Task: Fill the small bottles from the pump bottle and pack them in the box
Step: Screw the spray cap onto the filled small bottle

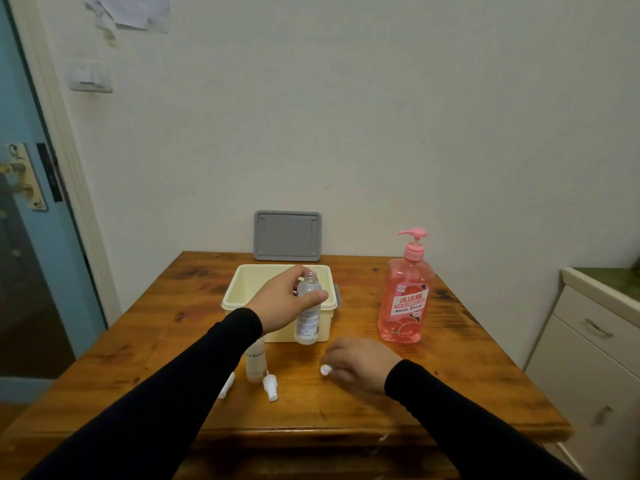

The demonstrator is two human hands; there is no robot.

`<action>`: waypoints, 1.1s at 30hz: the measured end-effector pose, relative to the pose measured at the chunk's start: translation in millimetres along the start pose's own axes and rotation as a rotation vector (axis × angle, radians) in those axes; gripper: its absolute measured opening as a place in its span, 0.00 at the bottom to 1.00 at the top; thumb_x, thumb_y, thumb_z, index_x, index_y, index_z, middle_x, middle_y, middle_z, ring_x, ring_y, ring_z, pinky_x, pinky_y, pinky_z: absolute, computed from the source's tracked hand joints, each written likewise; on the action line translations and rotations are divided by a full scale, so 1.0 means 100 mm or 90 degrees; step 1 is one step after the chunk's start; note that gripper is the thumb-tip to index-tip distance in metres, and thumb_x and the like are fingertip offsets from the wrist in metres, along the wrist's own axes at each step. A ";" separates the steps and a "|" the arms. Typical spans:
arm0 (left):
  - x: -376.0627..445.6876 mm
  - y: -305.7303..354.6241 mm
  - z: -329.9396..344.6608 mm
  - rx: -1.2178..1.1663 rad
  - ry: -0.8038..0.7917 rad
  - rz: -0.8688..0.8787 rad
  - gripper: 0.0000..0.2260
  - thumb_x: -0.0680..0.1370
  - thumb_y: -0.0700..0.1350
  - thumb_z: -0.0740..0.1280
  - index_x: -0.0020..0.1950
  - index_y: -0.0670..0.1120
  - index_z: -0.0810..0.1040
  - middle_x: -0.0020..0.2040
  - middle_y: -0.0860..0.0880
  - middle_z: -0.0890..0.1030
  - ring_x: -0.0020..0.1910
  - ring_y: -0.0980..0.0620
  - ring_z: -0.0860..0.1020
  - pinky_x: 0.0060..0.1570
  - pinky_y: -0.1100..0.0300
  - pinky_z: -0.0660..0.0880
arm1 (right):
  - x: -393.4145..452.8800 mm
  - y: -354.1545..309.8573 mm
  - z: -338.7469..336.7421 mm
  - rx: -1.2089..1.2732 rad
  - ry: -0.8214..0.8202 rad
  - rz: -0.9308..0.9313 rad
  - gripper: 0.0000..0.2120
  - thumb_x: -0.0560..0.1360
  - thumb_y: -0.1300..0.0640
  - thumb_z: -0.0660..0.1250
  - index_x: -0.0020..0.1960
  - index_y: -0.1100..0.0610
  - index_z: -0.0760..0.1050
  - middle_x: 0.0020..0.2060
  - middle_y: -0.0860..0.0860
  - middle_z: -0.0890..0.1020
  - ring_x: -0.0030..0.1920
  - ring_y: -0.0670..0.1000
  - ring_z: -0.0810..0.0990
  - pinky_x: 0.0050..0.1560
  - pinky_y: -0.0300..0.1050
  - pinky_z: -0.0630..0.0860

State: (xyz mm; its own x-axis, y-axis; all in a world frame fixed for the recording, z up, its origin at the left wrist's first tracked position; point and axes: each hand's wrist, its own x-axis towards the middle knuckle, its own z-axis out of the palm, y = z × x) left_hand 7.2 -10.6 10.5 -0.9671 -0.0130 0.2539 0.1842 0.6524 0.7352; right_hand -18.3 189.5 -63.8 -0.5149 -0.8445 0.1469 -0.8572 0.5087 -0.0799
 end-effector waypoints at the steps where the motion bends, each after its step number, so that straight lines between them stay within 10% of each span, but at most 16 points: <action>1: 0.00 0.00 0.00 -0.001 0.000 -0.001 0.22 0.75 0.59 0.67 0.65 0.54 0.68 0.58 0.54 0.76 0.52 0.54 0.76 0.47 0.62 0.75 | 0.00 0.02 -0.05 0.018 0.022 0.022 0.14 0.79 0.51 0.61 0.63 0.52 0.76 0.60 0.49 0.77 0.59 0.49 0.73 0.57 0.45 0.71; 15: -0.01 0.05 0.12 -0.010 -0.027 -0.009 0.18 0.73 0.59 0.69 0.58 0.58 0.67 0.51 0.58 0.74 0.46 0.59 0.74 0.35 0.72 0.68 | 0.11 0.10 -1.41 0.381 0.538 0.241 0.16 0.77 0.48 0.66 0.62 0.53 0.77 0.53 0.44 0.81 0.53 0.41 0.78 0.51 0.37 0.76; 33: 0.01 0.15 0.26 0.017 -0.083 -0.017 0.19 0.72 0.57 0.70 0.58 0.57 0.67 0.58 0.53 0.76 0.49 0.56 0.74 0.36 0.71 0.68 | 0.27 -0.14 -1.55 0.396 0.545 0.179 0.15 0.78 0.51 0.65 0.62 0.55 0.77 0.53 0.46 0.82 0.54 0.43 0.79 0.53 0.41 0.77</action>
State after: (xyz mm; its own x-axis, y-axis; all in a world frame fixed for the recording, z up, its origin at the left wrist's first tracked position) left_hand 4.3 18.6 5.5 -0.9865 0.0664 0.1495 0.1549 0.6735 0.7228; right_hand -19.1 185.3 94.1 -0.7234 -0.1929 0.6629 -0.6876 0.2890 -0.6661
